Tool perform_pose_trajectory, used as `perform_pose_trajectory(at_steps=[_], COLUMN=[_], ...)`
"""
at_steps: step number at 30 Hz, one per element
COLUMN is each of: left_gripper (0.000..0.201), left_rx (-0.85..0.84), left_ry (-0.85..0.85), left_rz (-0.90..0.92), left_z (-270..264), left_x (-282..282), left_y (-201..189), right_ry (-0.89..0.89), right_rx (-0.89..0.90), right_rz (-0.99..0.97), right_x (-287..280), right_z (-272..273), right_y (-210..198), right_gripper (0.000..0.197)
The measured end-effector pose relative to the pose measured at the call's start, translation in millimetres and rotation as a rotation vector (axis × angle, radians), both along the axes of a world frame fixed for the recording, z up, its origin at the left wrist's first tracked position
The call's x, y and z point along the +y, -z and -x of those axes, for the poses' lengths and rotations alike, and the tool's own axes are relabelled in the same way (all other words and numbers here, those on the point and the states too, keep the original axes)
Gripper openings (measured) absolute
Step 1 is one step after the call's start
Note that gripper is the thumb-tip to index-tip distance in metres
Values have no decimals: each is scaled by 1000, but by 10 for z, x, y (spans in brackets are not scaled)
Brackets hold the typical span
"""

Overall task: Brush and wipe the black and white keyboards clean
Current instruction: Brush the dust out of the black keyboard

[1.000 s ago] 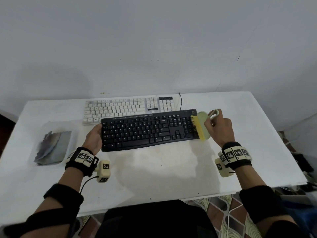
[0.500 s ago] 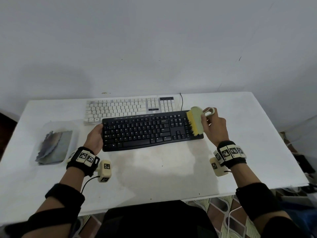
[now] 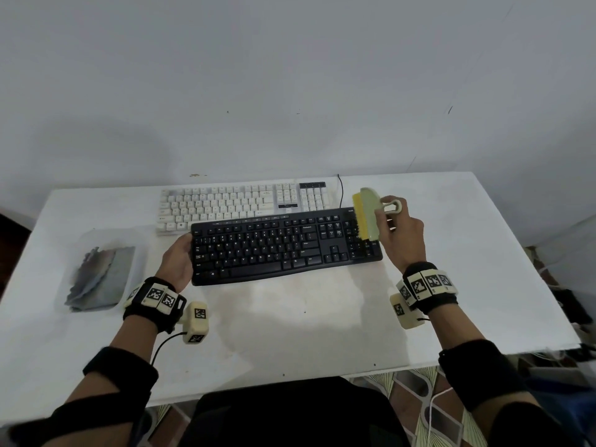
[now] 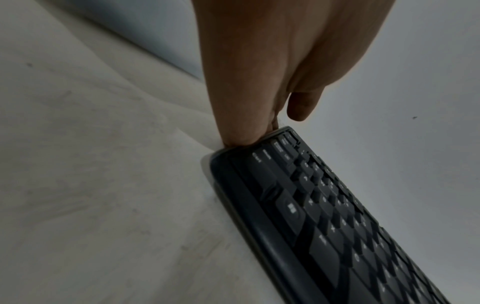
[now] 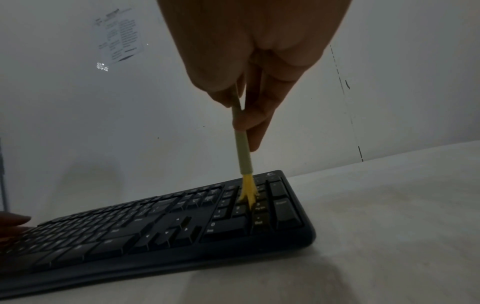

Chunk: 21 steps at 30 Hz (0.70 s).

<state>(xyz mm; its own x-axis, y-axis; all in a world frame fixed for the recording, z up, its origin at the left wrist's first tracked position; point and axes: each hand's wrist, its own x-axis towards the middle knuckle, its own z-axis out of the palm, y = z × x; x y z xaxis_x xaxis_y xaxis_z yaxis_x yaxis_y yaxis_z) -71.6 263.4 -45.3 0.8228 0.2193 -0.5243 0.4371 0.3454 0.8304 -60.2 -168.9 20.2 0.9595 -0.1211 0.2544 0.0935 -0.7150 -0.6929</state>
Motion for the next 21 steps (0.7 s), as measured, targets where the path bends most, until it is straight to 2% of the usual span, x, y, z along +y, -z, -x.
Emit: perform_pose_trajectory(at_steps=[5, 8, 12, 15, 18, 21], left_gripper=[24, 24, 23, 23, 22, 24], left_rx=[-7, -10, -21, -25, -19, -21], left_ry=[4, -1, -2, -2, -19, -15], left_rz=[-2, 4, 14, 23, 31, 33], left_z=[18, 16, 15, 22, 22, 20], left_x=[-10, 4, 13, -1, -15, -10], left_y=[-28, -20, 0, -22, -25, -16], right_ry=[-42, -1, 59, 15, -53, -48], right_rx=[54, 102, 14, -20, 5, 43], right_rz=[111, 75, 20, 13, 58, 86], right_x=[-35, -59, -47, 3, 6, -27], right_z=[17, 28, 23, -6, -19, -18], right_y=[2, -54, -84, -55, 6, 13], right_gripper=[8, 14, 9, 13, 11, 9])
